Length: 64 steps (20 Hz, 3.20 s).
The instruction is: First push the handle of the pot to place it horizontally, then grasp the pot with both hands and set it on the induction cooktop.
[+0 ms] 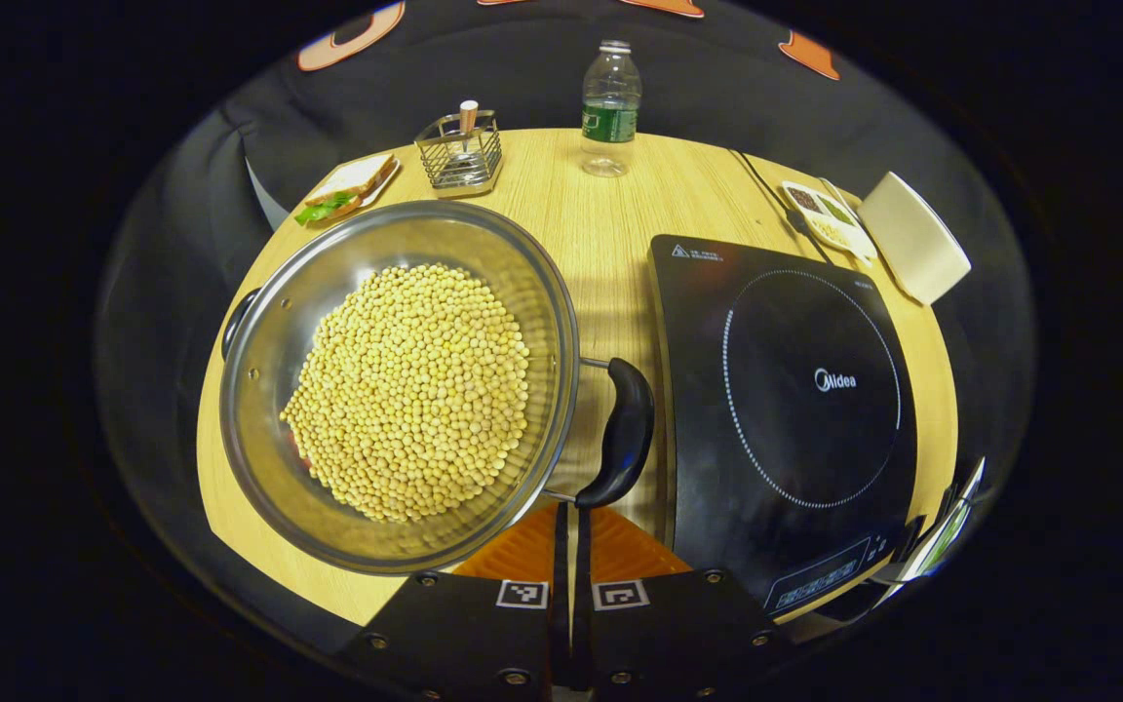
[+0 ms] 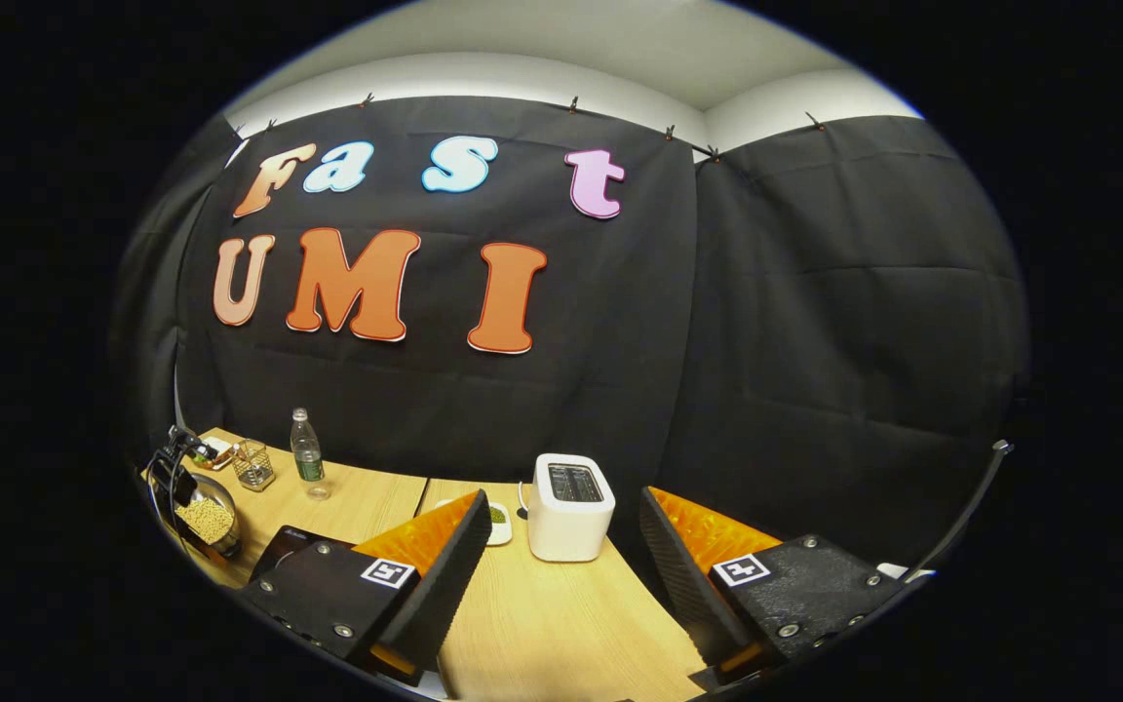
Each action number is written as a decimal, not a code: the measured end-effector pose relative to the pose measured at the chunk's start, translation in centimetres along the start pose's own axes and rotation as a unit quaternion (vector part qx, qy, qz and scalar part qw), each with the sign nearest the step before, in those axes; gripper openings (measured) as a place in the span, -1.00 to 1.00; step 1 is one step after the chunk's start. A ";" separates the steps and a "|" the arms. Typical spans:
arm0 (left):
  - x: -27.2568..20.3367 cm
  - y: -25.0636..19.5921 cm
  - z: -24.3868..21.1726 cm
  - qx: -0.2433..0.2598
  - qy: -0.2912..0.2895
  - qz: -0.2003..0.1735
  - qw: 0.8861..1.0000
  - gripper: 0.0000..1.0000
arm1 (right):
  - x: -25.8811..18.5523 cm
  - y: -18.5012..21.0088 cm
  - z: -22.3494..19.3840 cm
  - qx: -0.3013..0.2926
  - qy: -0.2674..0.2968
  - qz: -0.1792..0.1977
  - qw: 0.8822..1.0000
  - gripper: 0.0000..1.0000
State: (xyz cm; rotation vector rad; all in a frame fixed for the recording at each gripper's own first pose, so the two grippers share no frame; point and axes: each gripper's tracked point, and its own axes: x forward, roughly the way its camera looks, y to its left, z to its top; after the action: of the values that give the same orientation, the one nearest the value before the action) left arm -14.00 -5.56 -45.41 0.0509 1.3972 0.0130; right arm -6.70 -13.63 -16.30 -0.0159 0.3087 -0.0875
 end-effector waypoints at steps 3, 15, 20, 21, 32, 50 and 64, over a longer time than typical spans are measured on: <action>0.4 -0.4 1.5 -0.013 -0.010 -0.004 1.000 -0.96 | 0.1 -0.5 -0.7 0.002 0.008 0.007 1.000 0.91; 1.6 -1.4 5.5 0.024 -0.035 -0.055 0.998 -0.96 | -1.5 5.6 -1.4 -0.005 0.033 0.007 0.999 0.91; -0.8 0.5 5.4 0.051 -0.052 -0.102 0.992 -0.96 | -1.9 15.1 -2.1 -0.011 0.070 0.060 0.996 0.91; -1.5 1.3 5.3 0.051 -0.055 -0.110 0.991 -0.96 | -1.8 17.2 -2.1 -0.015 0.077 0.075 0.994 0.91; -3.9 19.3 6.6 0.003 -0.104 -0.032 0.994 -0.56 | -1.9 39.5 -7.8 -0.035 0.212 0.245 0.945 0.92; 1.5 30.4 9.5 -0.015 -0.114 -0.021 0.993 0.49 | 0.6 49.6 -20.7 -0.061 0.406 0.233 0.882 0.69; 5.8 29.1 8.6 -0.037 -0.093 -0.061 0.993 0.51 | 1.2 51.1 -24.7 -0.049 0.460 0.213 0.861 0.37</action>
State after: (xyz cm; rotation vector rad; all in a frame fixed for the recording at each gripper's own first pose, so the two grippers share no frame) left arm -3.93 23.49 -48.40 -0.0943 1.2113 -0.0407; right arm -8.77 37.09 -41.70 -0.0051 1.2712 0.3817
